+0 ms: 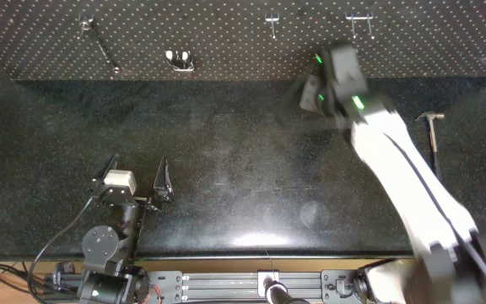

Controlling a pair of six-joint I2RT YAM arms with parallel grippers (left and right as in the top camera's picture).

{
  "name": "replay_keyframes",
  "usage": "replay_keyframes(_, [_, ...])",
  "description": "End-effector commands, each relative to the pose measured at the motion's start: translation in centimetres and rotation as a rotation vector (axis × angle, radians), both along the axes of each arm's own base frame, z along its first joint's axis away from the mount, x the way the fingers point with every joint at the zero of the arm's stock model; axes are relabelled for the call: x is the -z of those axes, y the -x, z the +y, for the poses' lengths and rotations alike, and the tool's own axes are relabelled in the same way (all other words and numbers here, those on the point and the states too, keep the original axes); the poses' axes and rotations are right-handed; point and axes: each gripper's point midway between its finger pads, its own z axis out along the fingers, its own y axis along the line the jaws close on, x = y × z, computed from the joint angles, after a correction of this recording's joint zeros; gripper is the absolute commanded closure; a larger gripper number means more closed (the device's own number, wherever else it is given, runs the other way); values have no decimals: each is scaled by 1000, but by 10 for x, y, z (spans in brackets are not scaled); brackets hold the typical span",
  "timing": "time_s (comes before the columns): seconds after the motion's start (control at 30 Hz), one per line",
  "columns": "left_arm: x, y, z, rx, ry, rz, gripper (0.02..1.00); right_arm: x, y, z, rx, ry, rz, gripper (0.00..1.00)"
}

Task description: Place Tools Onto Pegboard

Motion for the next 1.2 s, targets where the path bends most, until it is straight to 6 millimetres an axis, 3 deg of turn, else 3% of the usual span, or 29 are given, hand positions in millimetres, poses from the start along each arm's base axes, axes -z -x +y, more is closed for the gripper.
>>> replay_keyframes(0.03, [1,0,-2,11,-9,1,23,-73,41,0,111,-121,-312,921])
replay_keyframes(0.07, [1,0,-2,11,-9,1,23,-101,33,21,36,-178,-341,921])
replay_keyframes(0.1, [1,0,-2,11,-9,1,20,-113,29,37,-27,-208,-342,925])
replay_keyframes(0.17, [1,0,-2,11,-9,1,23,-132,17,89,-187,-269,-293,925])
replay_keyframes(0.27, [1,0,-2,11,-9,1,23,-142,22,128,-309,-305,-274,925])
replay_keyframes(0.37, [1,0,-2,11,-9,1,23,-137,30,143,-351,-301,-256,925])
replay_keyframes(0.43, [1,0,-2,11,-9,1,23,-133,22,139,-314,-281,-259,925])
replay_keyframes(0.63, [1,0,-2,11,-9,1,23,-135,-55,115,-62,-296,-335,923])
replay_keyframes(0.7, [1,0,-2,11,-9,1,23,-135,-70,121,-29,-361,-340,923])
replay_keyframes(0.9, [2,0,-2,11,-9,1,23,-125,-92,142,-47,-420,-310,925])
replay_keyframes(1.2, [1,0,-2,11,-9,1,23,-115,-107,147,-39,-427,-336,923])
